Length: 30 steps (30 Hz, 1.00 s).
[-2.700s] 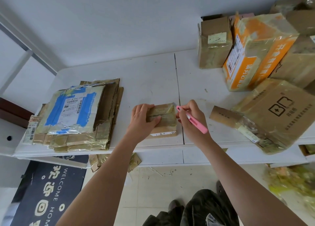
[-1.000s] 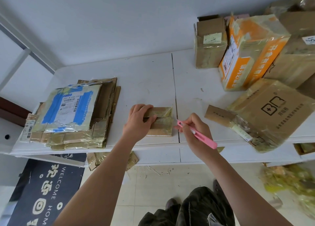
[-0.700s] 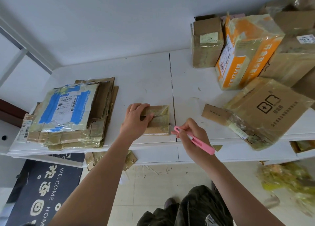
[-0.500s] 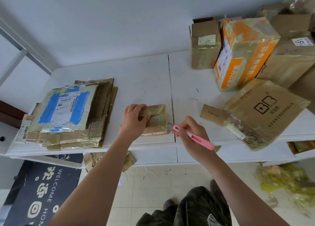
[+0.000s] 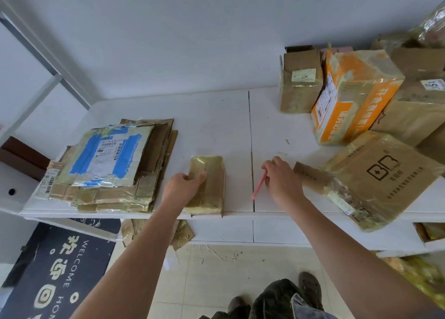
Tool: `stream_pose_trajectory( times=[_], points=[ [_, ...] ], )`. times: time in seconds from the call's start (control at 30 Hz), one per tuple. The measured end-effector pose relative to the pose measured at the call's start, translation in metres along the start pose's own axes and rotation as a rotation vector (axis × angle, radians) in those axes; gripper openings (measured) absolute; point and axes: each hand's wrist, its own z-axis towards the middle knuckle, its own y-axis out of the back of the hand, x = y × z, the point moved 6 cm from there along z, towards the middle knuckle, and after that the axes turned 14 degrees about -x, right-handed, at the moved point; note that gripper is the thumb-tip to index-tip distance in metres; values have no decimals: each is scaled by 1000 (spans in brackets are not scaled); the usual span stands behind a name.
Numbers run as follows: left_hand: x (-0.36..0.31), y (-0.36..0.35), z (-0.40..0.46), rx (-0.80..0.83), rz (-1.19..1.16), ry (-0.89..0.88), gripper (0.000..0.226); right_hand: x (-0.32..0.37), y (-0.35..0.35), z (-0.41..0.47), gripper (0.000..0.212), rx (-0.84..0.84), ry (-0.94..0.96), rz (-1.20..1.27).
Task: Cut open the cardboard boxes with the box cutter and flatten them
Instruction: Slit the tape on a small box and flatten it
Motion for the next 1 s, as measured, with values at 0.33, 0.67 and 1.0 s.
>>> stream_pose_trajectory(
  times=[0.33, 0.67, 1.0],
  points=[
    [22, 7, -22, 268, -317, 183, 37, 80, 14, -18, 40, 91, -92, 617],
    [31, -3, -15, 68, -345, 243, 26, 111, 7, -23, 57, 51, 19, 379],
    [39, -3, -23, -118, -226, 212, 40, 119, -12, -18, 69, 81, -36, 264]
  ],
)
